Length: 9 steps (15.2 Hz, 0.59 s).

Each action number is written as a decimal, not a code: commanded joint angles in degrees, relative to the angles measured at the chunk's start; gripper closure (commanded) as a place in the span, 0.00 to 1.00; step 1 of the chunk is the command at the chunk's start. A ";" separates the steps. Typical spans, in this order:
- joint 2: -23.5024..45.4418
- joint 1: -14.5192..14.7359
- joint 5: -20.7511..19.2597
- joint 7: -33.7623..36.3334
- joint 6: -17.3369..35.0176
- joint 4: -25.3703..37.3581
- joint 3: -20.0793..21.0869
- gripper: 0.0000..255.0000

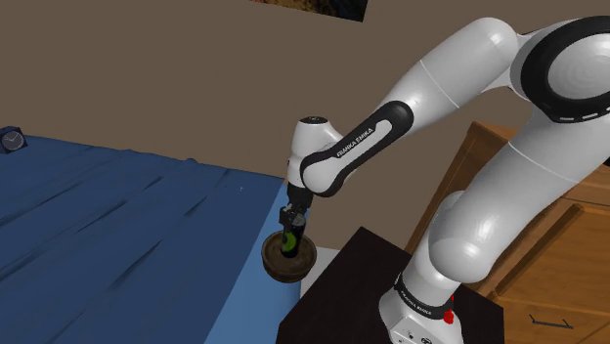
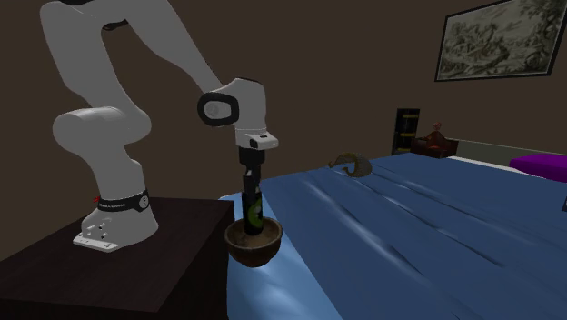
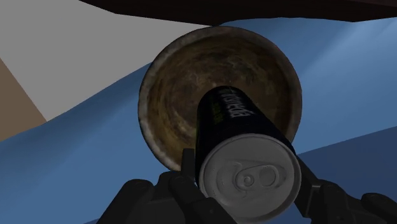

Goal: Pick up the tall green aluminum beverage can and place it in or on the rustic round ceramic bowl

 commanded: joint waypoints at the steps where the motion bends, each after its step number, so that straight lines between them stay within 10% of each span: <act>1: 0.01 0.00 0.00 0.00 0.03 0.01 0.00 1.00; 2: 0.01 0.00 0.00 0.00 0.03 0.01 0.00 1.00; 3: 0.01 0.00 0.00 -0.01 0.03 0.01 0.00 0.00; 9: -2.10 0.08 0.19 -0.16 -2.52 0.45 -0.10 0.00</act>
